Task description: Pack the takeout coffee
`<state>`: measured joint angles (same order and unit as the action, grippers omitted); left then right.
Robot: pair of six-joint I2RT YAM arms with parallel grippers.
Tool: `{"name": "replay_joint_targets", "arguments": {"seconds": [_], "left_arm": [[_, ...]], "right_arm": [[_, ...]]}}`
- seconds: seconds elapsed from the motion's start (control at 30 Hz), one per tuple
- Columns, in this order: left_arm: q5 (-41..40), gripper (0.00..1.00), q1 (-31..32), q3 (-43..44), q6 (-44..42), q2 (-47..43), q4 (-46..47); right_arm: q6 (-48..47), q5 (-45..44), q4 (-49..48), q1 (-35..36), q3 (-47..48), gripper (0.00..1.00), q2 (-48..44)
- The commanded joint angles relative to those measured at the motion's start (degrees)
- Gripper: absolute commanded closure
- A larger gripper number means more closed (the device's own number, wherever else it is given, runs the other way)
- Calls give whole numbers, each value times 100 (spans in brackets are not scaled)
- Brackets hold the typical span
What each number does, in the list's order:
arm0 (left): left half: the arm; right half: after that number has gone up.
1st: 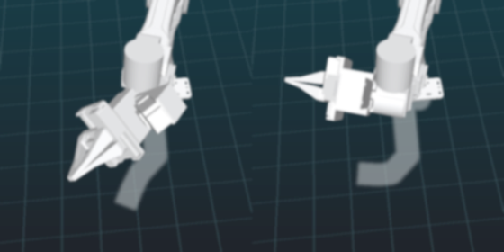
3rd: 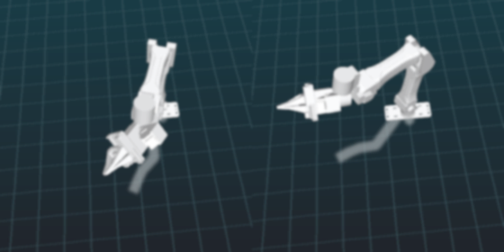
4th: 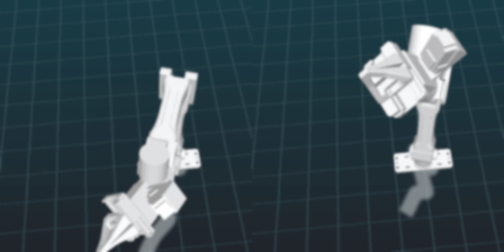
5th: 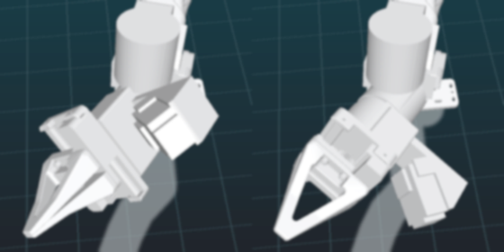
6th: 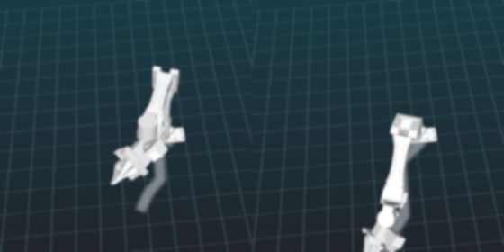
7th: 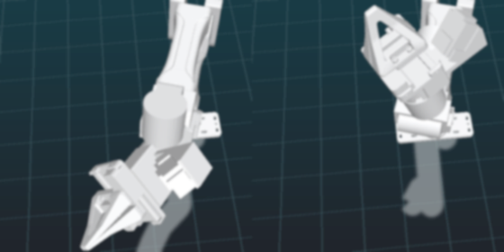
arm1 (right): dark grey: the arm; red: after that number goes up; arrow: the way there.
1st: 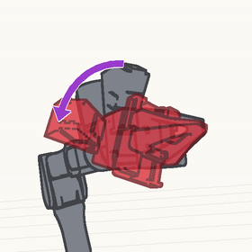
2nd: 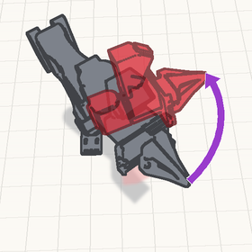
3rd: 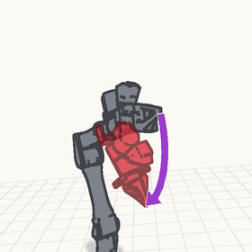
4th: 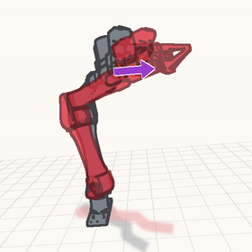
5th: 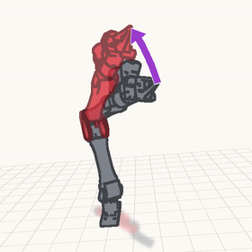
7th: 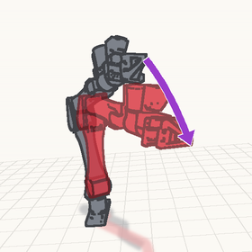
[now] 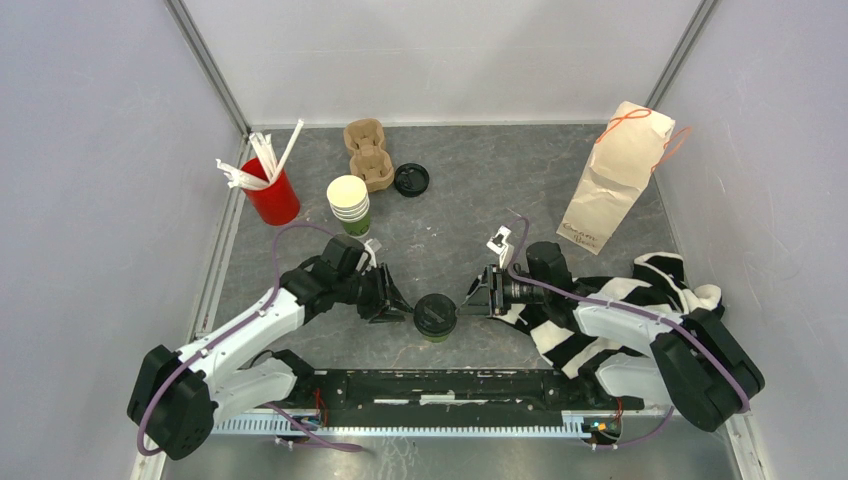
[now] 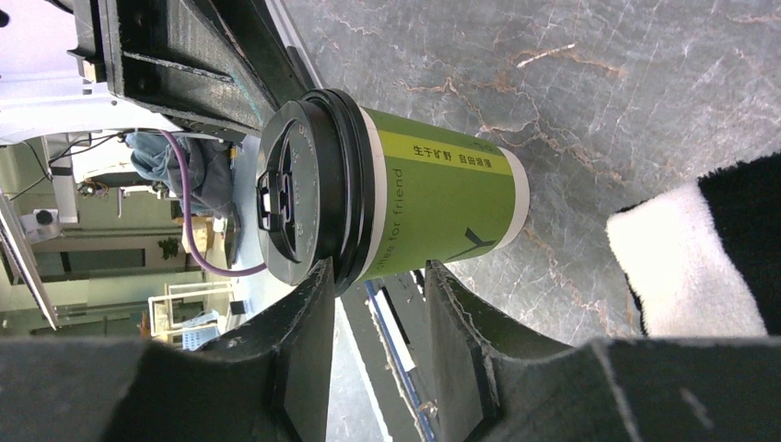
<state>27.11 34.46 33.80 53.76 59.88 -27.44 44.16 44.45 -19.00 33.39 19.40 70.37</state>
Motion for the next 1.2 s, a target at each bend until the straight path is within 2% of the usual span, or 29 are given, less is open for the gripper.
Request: {"name": "replay_joint_targets", "arguments": {"seconds": [0.0,0.17,0.37,0.57,0.73,0.9,1.03,1.17], "left_arm": [[-905,61,28,-675,-199,209,-880],[-834,60,28,-362,-300,134,-903],[-933,52,26,718,-520,122,-1089],[-1021,44,26,1480,-859,322,-1453],[-1031,32,26,1811,-952,231,-1693],[-1143,18,26,1938,-977,113,-1761],[-1252,14,26,2085,-838,67,-1669],[-1745,12,26,2328,-704,-131,-1671]], "right_arm": [[-854,-938,877,87,-874,59,695],[-787,-697,1472,119,-66,57,-47],[-925,-389,2407,119,1176,52,-487],[-1078,-372,2718,123,1359,44,-661],[-1579,-741,3476,124,1554,40,-761],[-2387,-1297,4675,132,1871,34,-1017],[-2628,-1412,5083,127,1842,30,-1358],[-2691,-1506,5212,125,1744,27,-1694]]}}
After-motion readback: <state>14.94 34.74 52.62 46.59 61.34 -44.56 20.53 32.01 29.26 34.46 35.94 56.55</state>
